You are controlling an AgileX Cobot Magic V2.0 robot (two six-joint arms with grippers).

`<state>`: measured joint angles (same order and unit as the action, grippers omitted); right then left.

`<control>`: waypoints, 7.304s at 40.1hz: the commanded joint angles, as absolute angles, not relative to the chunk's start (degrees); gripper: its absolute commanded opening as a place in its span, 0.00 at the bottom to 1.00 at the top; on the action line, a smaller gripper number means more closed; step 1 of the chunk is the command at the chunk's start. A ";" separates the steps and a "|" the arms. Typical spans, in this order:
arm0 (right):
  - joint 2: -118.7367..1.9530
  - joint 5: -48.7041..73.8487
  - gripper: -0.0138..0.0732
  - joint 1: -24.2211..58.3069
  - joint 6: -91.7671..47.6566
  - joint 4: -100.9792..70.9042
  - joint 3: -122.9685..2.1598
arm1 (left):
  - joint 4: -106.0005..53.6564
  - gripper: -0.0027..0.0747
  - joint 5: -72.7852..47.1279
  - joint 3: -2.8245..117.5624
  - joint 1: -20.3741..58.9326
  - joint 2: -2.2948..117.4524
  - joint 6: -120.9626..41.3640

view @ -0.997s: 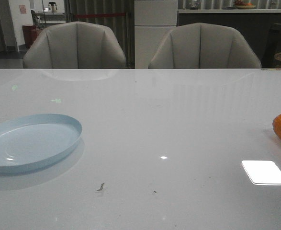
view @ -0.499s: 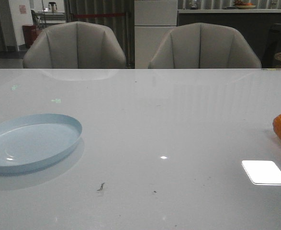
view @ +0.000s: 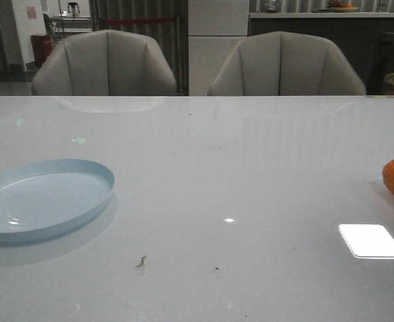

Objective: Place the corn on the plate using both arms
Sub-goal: 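Lower the left gripper to the rim of the light blue plate and grasp it, then lift the plate with the left gripper and set it down mid-table, then open the left gripper and withdraw it from the plate, then lower the right gripper onto the orange corn cob and grasp it, then carry the corn with the right gripper over the plate and lower it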

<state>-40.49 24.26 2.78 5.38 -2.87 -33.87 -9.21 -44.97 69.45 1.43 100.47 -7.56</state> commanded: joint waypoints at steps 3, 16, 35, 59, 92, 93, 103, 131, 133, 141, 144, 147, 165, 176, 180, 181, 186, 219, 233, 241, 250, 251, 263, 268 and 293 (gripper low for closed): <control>-40.60 20.19 0.66 2.36 4.84 -2.57 -35.87 | -9.79 0.67 -45.32 75.33 1.41 103.49 -7.06; -40.60 20.20 0.66 2.36 4.84 -2.62 -35.87 | -9.79 0.67 -42.31 76.68 1.41 108.55 -7.06; -40.60 22.62 0.66 2.36 4.84 -3.63 -35.87 | -10.22 0.57 -42.57 76.68 1.41 110.44 -7.06; -40.60 22.97 0.66 2.36 4.84 -3.63 -35.87 | -12.75 0.17 -44.90 77.05 1.41 111.19 -7.17; -40.60 22.97 0.66 2.36 4.84 -3.63 -35.87 | -35.47 0.17 -54.95 97.02 12.73 112.03 -7.27; -40.60 22.97 0.66 2.36 4.84 -3.63 -35.87 | -35.47 0.17 -55.27 97.02 13.36 112.41 -7.27; -40.60 22.97 0.66 2.36 4.84 -3.63 -35.87 | -34.87 0.17 -55.76 97.02 18.70 116.22 -7.27; -40.60 25.17 0.66 2.36 4.84 -3.63 -35.87 | -29.40 0.53 -56.17 98.59 20.80 121.73 -7.27; -40.60 25.29 0.66 2.36 4.84 -3.63 -35.87 | -29.76 0.52 -56.29 100.38 20.39 120.73 -7.27; -40.60 25.29 0.66 2.36 4.84 -3.63 -35.87 | -25.92 0.52 -53.80 111.74 19.67 114.52 -7.71; -40.60 25.36 0.66 2.36 4.84 -3.63 -35.87 | -22.51 0.52 -53.41 115.74 18.94 111.94 -7.71; -40.60 25.70 0.66 2.36 4.84 -3.63 -35.87 | -17.05 0.52 -53.27 118.33 18.59 109.13 -8.79; -48.15 28.99 0.79 2.36 4.84 2.90 -38.62 | -1.80 0.52 -40.31 102.10 13.81 88.39 -9.53; -61.35 30.70 0.81 1.96 4.84 5.11 -49.00 | -1.53 0.52 -21.78 66.76 13.42 68.69 -9.53; -67.30 33.34 0.81 1.52 5.05 5.11 -54.24 | -1.53 0.52 -20.87 55.87 13.42 62.53 -9.53; -69.03 34.22 0.81 1.52 5.06 5.16 -55.71 | -1.53 0.52 -20.87 52.84 13.42 60.29 -9.53; -76.15 37.01 0.81 1.52 5.18 5.16 -60.76 | -2.66 0.52 -20.78 42.14 13.42 53.24 -8.84; -102.34 32.70 0.81 1.52 5.18 7.97 -65.32 | -8.51 0.52 -19.59 33.25 13.42 29.80 -8.84; -104.29 32.22 0.67 1.52 5.18 8.26 -65.83 | -8.65 0.52 -19.59 33.25 13.42 29.80 -8.84; -104.29 33.67 0.57 1.64 5.18 8.88 -69.88 | -8.65 0.52 -19.59 33.25 13.42 29.80 -8.84; -104.29 38.22 0.57 4.96 4.84 8.88 -78.23 | -8.81 0.52 -19.59 33.25 13.42 29.80 -8.84; -104.29 38.59 0.57 5.79 4.84 8.88 -79.35 | -8.78 0.52 -19.59 33.25 13.42 29.80 -8.84; -104.29 40.45 0.57 18.74 4.84 8.44 -87.03 | -10.20 0.52 -19.59 33.25 13.42 29.80 -8.84; -104.59 39.78 0.57 24.07 4.84 7.40 -87.06 | -10.44 0.52 -19.59 33.25 13.42 29.80 -8.84; -114.73 37.15 0.79 33.82 4.84 6.23 -87.06 | -11.65 0.52 -19.59 33.25 13.42 29.80 -8.84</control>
